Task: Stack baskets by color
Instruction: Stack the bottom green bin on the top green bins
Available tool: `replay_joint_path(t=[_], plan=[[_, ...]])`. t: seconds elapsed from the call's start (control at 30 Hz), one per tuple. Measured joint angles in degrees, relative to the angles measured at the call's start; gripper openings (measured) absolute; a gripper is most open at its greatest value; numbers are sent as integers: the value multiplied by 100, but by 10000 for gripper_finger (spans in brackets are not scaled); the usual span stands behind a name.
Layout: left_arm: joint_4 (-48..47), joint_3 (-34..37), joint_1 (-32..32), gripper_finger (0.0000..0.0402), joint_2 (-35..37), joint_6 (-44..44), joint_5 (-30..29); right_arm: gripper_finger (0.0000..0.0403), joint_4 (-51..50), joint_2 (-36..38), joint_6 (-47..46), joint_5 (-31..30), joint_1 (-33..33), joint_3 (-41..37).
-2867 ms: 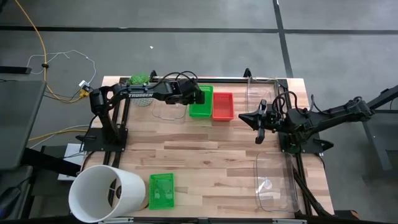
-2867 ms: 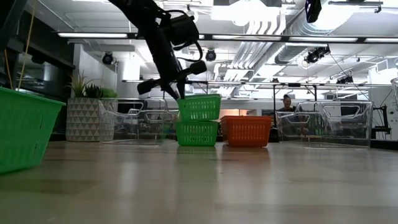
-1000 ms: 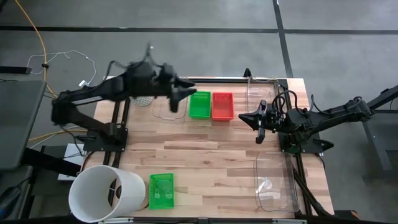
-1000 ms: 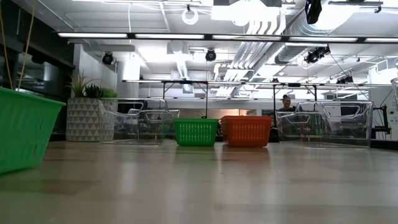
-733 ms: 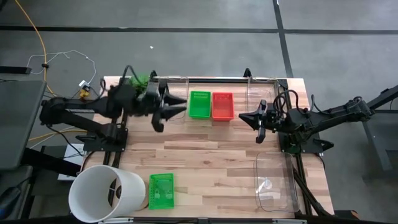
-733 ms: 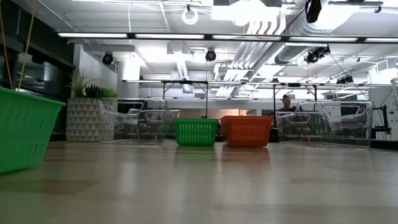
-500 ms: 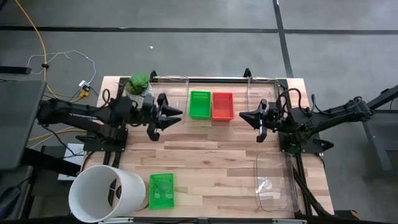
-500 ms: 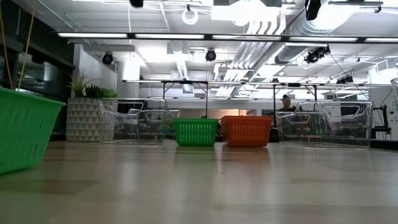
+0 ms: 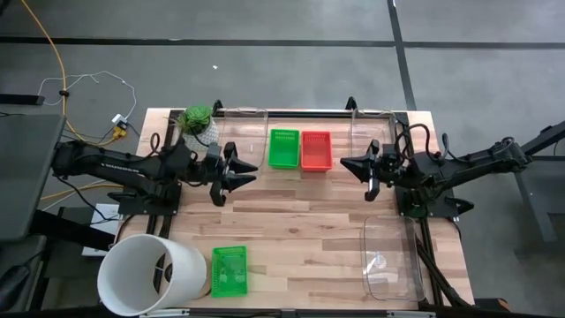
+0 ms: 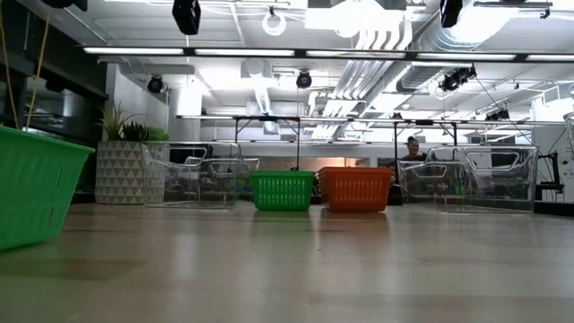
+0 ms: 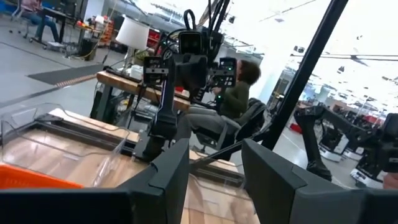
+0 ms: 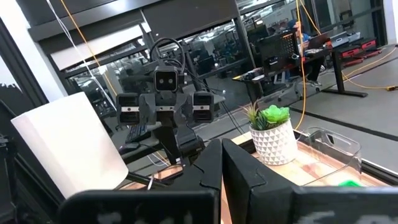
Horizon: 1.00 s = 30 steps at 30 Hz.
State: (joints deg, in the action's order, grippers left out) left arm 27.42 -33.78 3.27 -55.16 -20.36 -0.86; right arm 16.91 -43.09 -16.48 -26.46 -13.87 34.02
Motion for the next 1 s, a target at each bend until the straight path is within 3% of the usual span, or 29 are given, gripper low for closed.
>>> replay_joint_path(t=[0.27,0.37,0.63,1.0], plan=[[-95,-11,-15,138,-202,-347,-282,0,-42,-4,44,2,-2,0],[-697,-410,-110,138,-477,-202,-204,0,-40,-4,44,1,-1,0],[-3972,-2131,-617,138,-1853,1877,540,0,-105,-4,44,4,-2,0],[-6236,-3350,-1493,138,-3445,4156,925,0,-172,-4,0,7,-1,0]])
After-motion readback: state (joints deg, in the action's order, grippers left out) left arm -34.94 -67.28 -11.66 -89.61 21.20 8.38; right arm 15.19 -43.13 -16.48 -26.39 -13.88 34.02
